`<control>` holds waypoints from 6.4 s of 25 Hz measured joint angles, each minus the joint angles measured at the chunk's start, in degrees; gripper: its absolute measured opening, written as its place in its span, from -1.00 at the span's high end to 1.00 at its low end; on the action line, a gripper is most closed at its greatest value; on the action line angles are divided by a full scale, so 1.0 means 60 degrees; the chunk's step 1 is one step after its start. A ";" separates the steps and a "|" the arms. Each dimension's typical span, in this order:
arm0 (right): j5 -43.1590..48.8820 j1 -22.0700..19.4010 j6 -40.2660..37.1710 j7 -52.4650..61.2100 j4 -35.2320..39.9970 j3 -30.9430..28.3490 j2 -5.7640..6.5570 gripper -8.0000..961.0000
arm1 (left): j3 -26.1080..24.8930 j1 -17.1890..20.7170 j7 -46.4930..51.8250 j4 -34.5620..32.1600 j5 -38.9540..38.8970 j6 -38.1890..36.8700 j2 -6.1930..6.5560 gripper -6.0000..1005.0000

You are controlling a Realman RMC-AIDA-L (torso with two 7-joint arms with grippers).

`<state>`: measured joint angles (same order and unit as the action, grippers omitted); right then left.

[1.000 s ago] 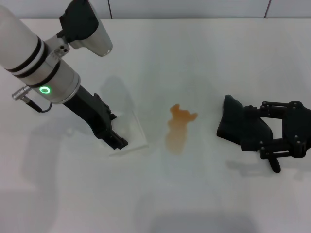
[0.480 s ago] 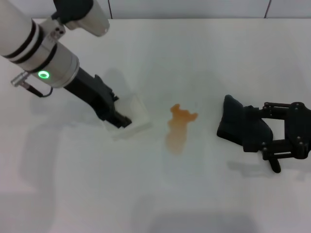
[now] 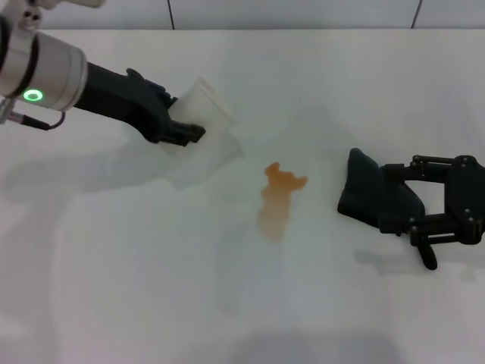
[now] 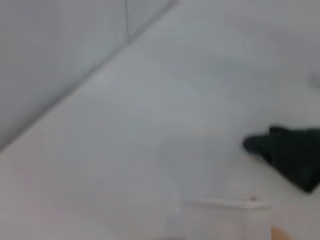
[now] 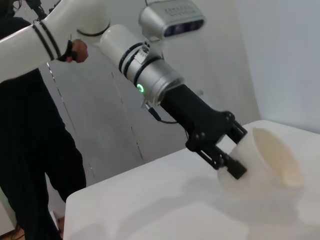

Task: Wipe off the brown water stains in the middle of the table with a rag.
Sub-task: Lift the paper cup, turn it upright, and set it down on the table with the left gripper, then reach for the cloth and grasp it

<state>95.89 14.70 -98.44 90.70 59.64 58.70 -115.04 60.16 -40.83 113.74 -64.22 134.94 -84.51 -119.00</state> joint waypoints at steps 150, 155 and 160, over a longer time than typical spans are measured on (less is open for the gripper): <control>-0.0572 0.0281 0.1734 -0.0331 0.0018 0.1383 -0.0016 -0.74 | -0.1448 0.5309 -0.9454 0.2174 -0.7896 0.0870 0.0283 -0.77; -0.0819 0.0289 0.1808 0.0295 0.0452 0.1465 -0.0016 -0.74 | -0.2053 0.4392 -0.8663 0.2153 -0.7321 0.0142 0.0714 -0.77; -0.1002 0.0299 0.1875 0.0887 0.0874 0.1483 -0.0015 -0.74 | -0.2096 0.3676 -0.7553 0.2044 -0.7140 -0.0644 0.1245 -0.77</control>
<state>89.88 16.49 -87.19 96.02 64.88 67.60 -115.13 47.58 -18.78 68.42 -51.96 92.10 -88.37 -111.53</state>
